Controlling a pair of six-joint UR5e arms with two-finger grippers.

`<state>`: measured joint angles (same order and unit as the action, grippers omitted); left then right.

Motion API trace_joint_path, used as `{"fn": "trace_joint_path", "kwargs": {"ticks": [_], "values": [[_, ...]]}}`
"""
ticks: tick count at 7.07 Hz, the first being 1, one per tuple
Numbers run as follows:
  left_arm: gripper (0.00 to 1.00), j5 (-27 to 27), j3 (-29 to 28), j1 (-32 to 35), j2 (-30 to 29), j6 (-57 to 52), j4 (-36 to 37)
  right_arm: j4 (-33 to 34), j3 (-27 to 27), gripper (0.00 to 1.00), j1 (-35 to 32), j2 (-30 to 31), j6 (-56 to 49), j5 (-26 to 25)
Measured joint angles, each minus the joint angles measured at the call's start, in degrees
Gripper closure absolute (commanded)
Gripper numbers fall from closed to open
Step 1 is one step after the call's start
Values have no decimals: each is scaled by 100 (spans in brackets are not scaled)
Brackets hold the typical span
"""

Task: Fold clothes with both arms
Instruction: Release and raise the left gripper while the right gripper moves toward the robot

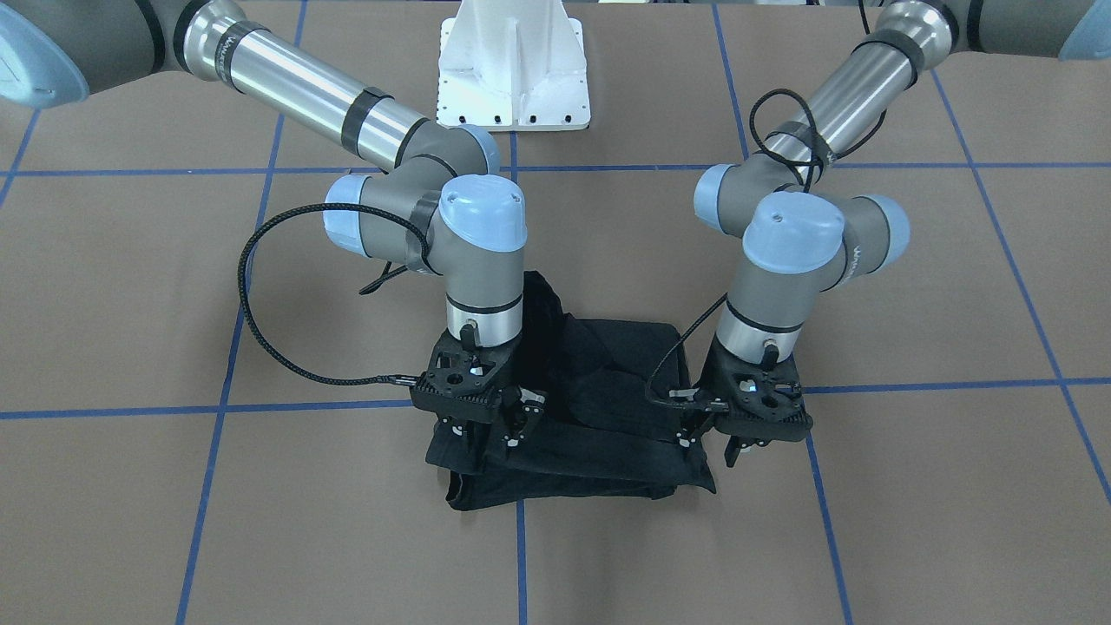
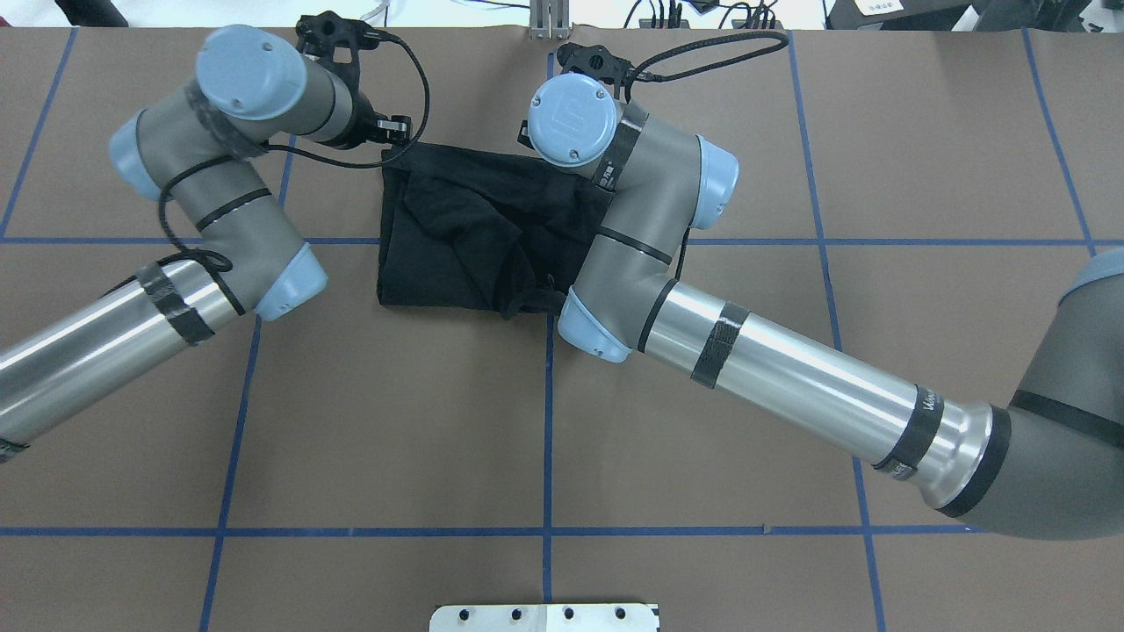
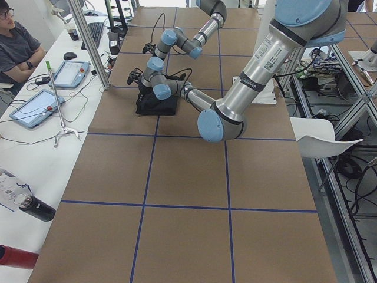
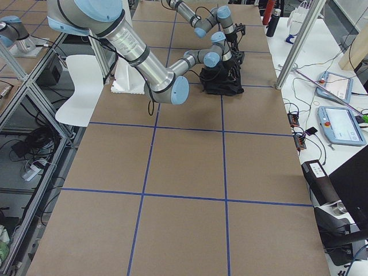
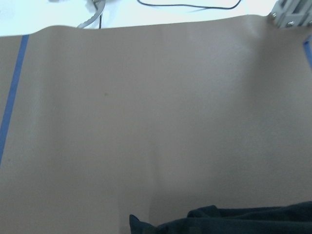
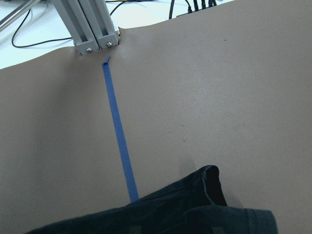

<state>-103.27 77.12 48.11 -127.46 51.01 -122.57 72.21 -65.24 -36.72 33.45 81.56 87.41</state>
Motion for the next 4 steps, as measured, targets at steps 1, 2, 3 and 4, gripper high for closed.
{"fn": "trace_joint_path", "kwargs": {"ticks": [1,2,3,4], "values": [[0,-287,504,150,395,-315,-15,352,-345,0,-32,28,-113,222],[0,-412,839,245,668,-547,-19,963,-936,1,14,131,-289,340],[0,-453,985,284,790,-647,-21,1599,-1608,6,161,301,-478,384],[0,-465,1036,297,835,-681,-21,2070,-2155,25,399,470,-570,358]]}}
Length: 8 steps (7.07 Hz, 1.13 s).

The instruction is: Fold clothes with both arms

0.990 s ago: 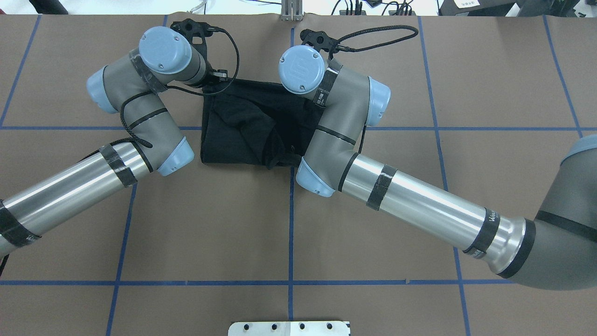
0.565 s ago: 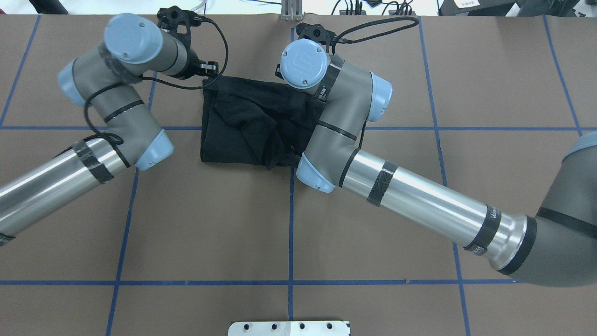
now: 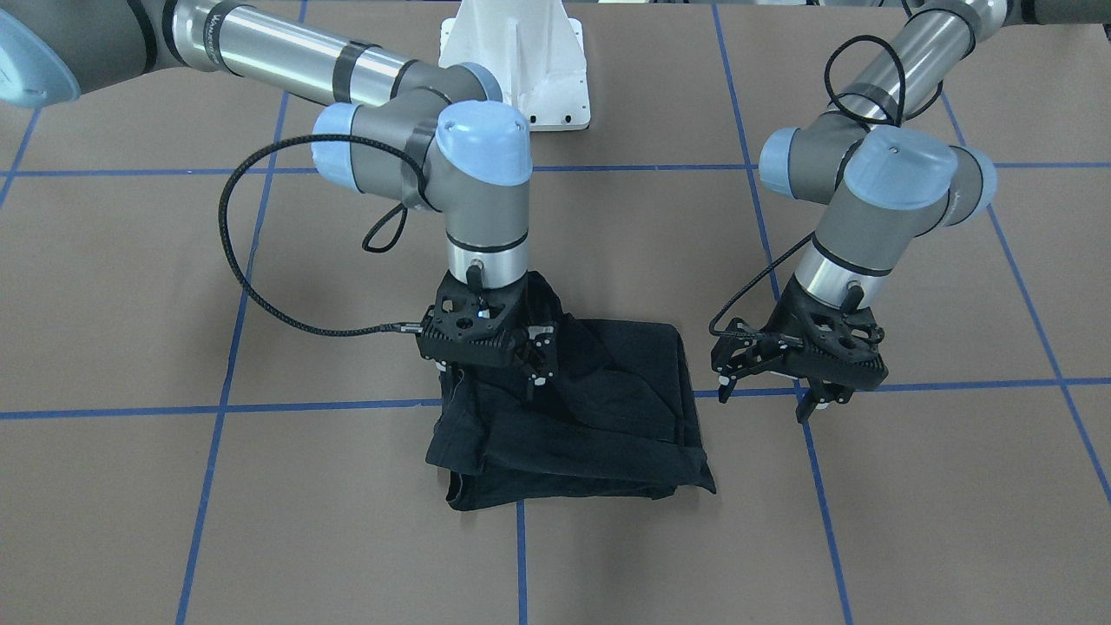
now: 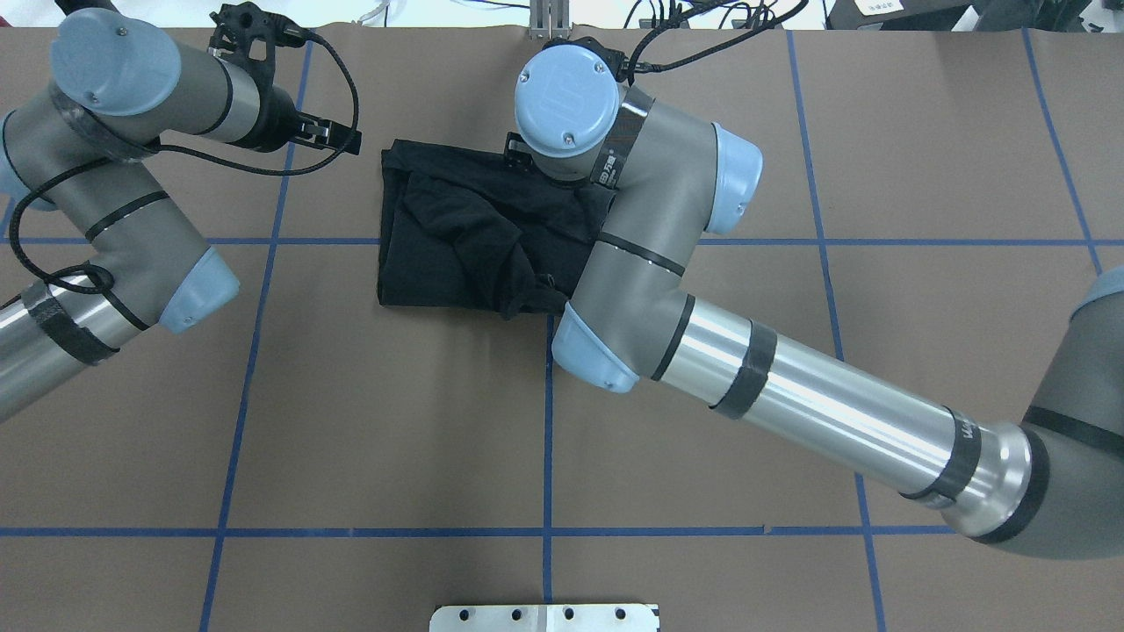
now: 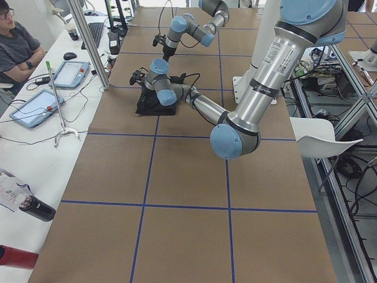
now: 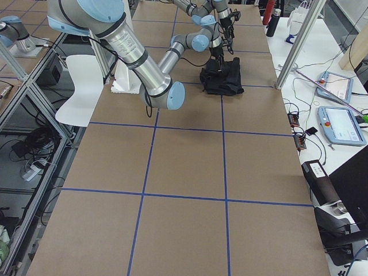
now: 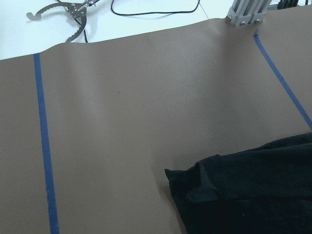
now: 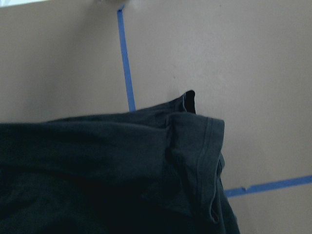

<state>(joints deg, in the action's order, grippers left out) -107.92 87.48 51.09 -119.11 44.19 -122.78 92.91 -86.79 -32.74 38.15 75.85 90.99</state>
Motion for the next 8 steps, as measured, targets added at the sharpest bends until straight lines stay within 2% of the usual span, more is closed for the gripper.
{"fn": "trace_joint_path", "kwargs": {"ticks": [2,4,5,6,7,8], "values": [[0,-8,21,6,17,-14,0,340,-430,28,640,151,-32,-476],[0,-9,23,6,19,-10,5,371,-489,27,919,219,28,-720],[0,-10,24,2,20,-8,7,372,-493,29,966,256,38,-746],[0,-10,23,-1,20,-8,8,375,-496,73,996,272,41,-760],[0,-9,21,-1,20,-7,8,376,-496,100,1018,273,43,-783],[0,-10,21,-2,20,-7,8,375,-492,100,1027,266,43,-810]]}}
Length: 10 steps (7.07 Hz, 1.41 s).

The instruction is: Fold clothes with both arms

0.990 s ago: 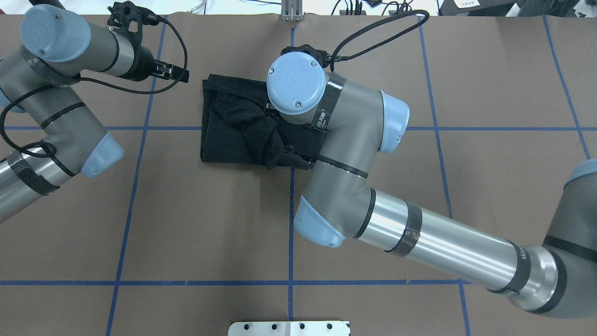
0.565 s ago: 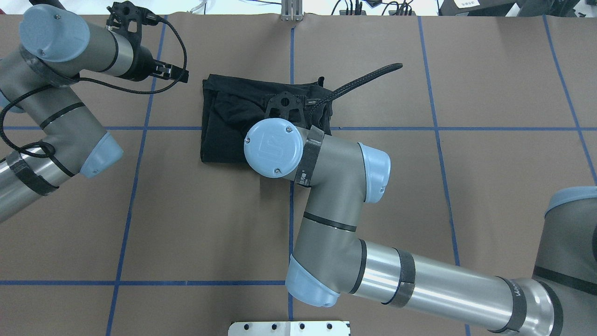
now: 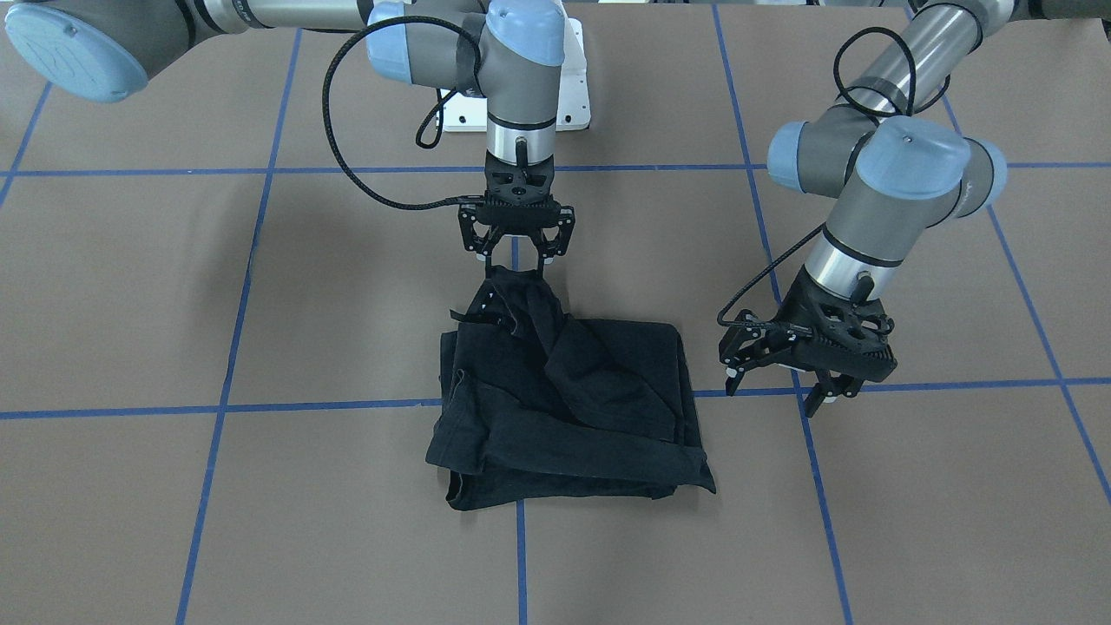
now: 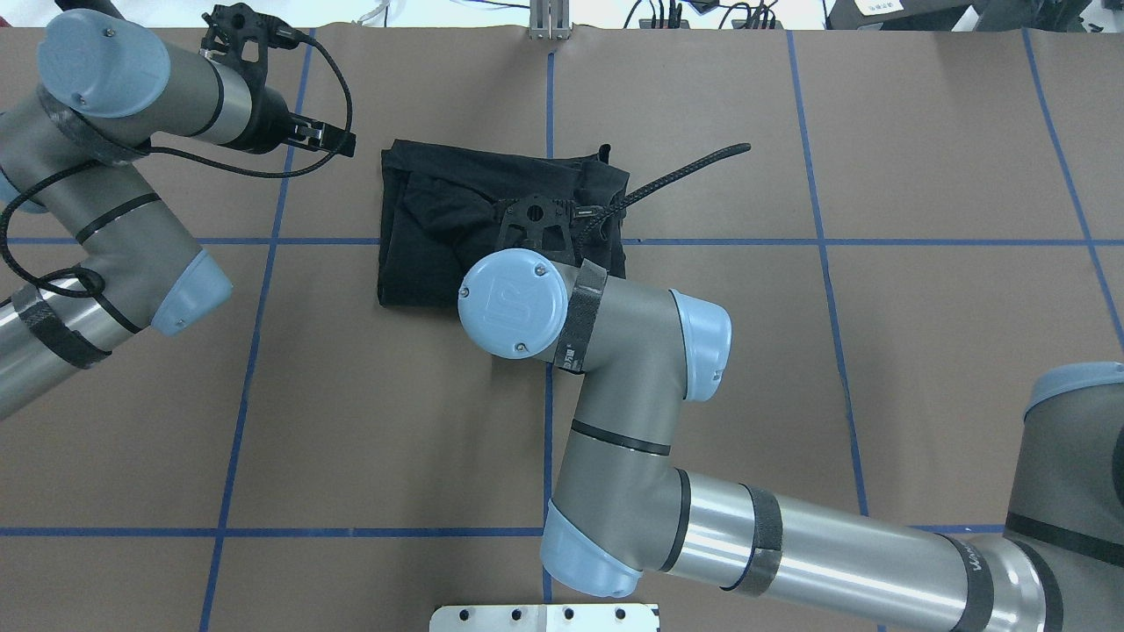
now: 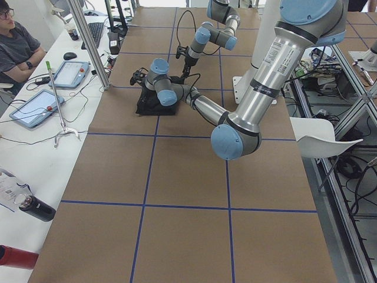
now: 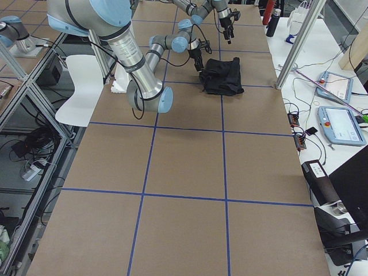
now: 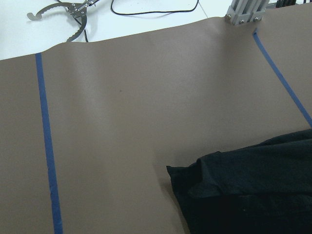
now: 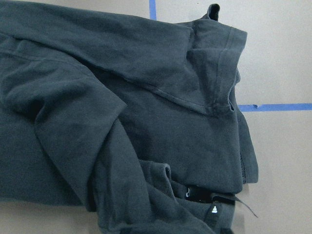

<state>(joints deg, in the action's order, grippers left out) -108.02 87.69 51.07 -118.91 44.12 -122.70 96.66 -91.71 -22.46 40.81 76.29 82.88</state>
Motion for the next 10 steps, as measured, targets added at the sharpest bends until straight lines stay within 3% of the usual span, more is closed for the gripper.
{"fn": "trace_joint_path", "kwargs": {"ticks": [5,8,9,10], "values": [[0,2,2,0,8,0,-8,-11,12,100,-127,-36,130,40],[0,3,2,0,9,6,-9,-36,152,100,-715,-81,-74,213],[0,1,3,-1,9,8,-9,-112,446,100,-934,-161,-134,241],[0,0,14,1,12,11,-9,-519,1120,100,-1162,-355,-172,261]]}}
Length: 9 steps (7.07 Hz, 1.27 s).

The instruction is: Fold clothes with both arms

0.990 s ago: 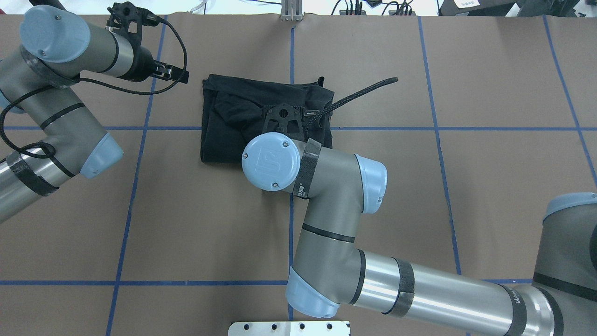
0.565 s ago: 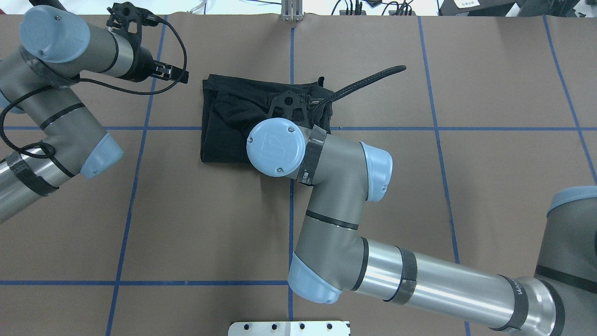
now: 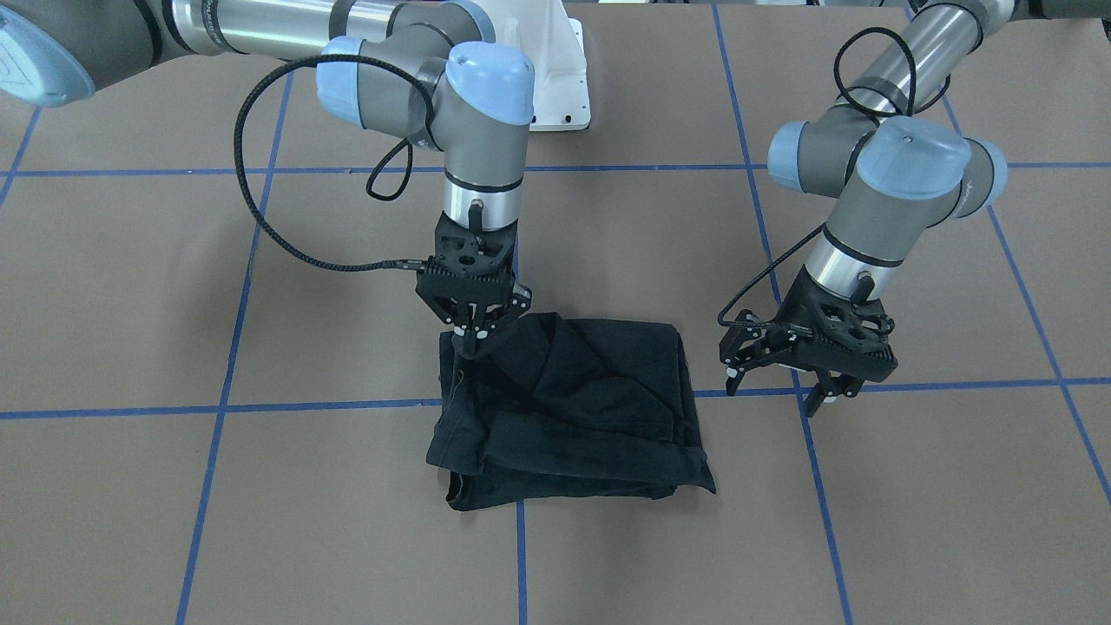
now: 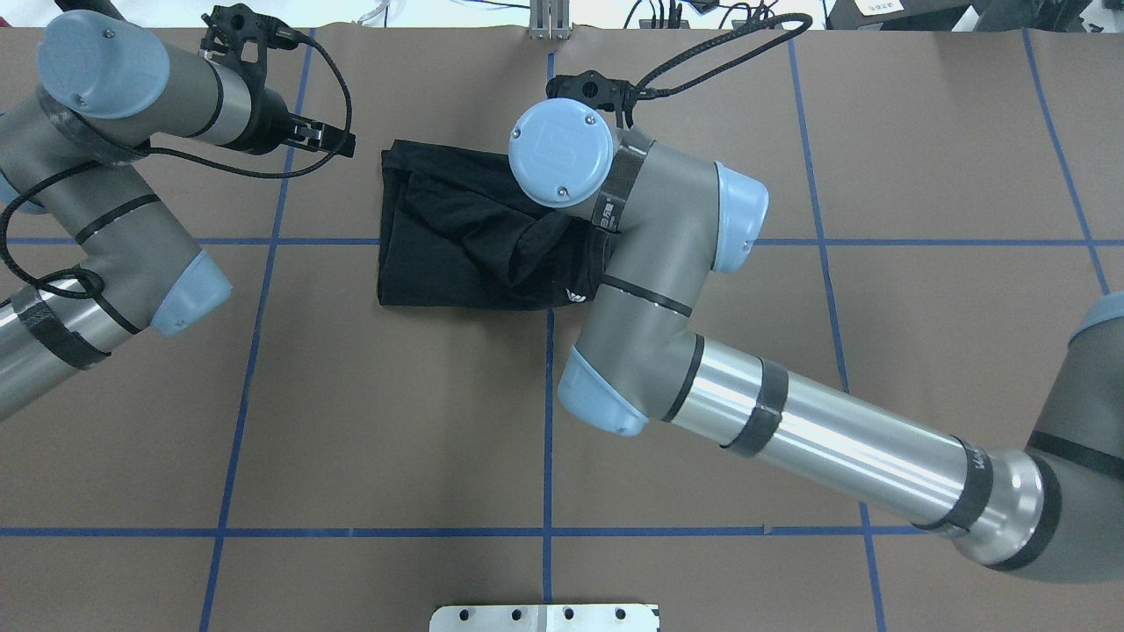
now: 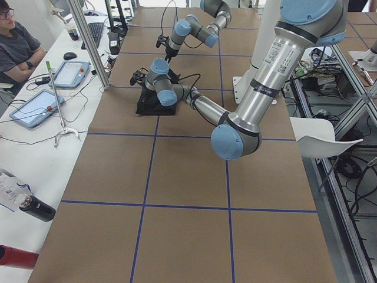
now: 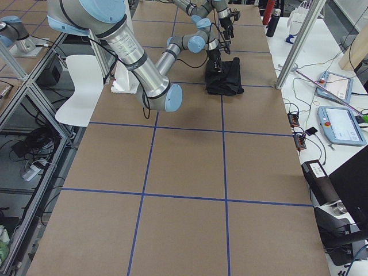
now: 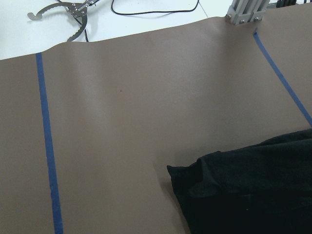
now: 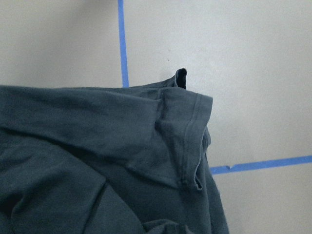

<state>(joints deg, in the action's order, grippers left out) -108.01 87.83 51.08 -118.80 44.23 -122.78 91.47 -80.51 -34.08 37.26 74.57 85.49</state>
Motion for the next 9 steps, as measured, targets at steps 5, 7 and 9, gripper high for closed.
{"fn": "trace_joint_path", "kwargs": {"ticks": [5,7,9], "values": [[0,2,83,8,40,41,8,-1601,2342,50,-538,-390,-245,-45],[0,-2,85,7,41,42,9,-1626,2335,0,-567,-286,-339,-40],[0,-30,100,5,41,14,11,-1479,2065,0,-901,-341,-613,785]]}}
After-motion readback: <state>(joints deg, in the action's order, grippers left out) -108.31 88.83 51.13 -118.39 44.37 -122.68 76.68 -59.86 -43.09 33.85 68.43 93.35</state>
